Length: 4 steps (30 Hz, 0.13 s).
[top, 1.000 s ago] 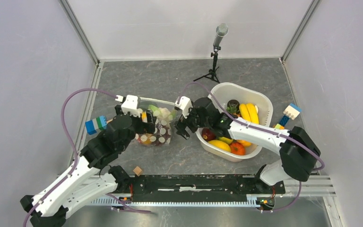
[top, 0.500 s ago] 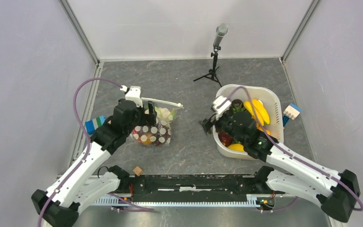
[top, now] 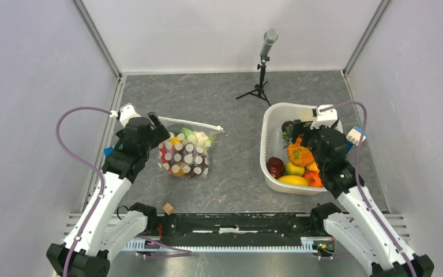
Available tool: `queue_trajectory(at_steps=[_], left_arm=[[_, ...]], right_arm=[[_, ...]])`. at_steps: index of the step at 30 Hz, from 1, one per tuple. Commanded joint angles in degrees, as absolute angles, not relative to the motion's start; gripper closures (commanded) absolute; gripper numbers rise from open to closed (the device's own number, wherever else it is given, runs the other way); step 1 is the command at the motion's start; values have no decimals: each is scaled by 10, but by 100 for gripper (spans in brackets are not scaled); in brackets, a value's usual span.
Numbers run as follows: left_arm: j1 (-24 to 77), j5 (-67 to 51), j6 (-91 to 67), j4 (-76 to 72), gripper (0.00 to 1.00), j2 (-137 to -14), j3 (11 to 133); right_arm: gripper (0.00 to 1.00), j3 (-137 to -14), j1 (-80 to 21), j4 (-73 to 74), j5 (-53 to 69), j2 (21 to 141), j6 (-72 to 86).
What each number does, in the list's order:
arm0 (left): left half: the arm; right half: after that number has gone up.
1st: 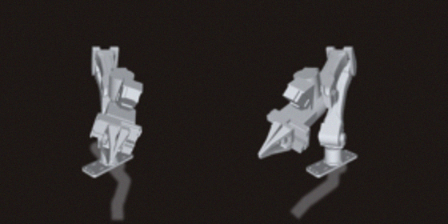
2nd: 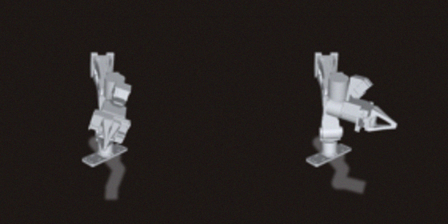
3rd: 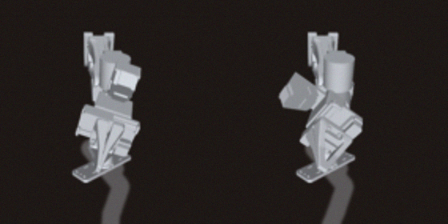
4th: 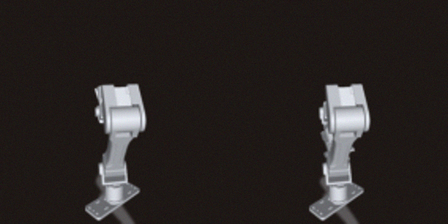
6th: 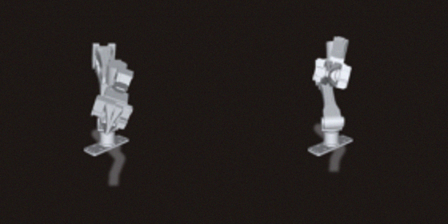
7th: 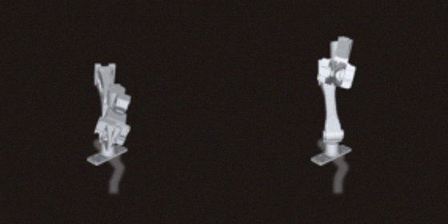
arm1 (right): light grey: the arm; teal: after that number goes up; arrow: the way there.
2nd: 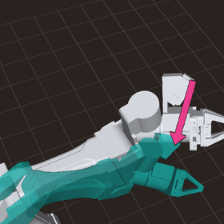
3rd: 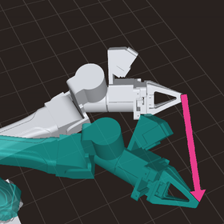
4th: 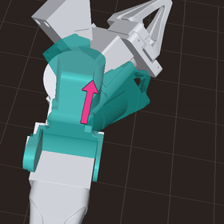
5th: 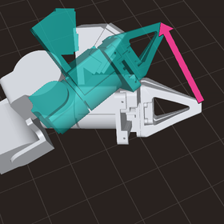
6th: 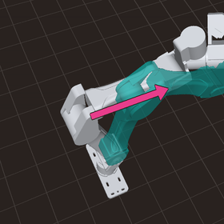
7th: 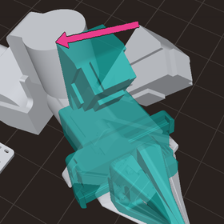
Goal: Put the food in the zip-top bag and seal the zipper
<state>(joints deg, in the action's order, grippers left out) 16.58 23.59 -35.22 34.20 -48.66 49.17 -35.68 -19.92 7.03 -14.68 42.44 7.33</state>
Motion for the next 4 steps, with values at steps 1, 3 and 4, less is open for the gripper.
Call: queue_trajectory(at_steps=[1,3,4], left_arm=[[164,324,-409,375,0,-449,511],[164,326,-401,370,0,-435,507],[164,325,-390,367,0,-430,506]], right_arm=[[2,-330,-198,68,-170,352,100],[2,-321,-197,64,-181,329,101],[2,-322,-198,67,-189,324,101]])
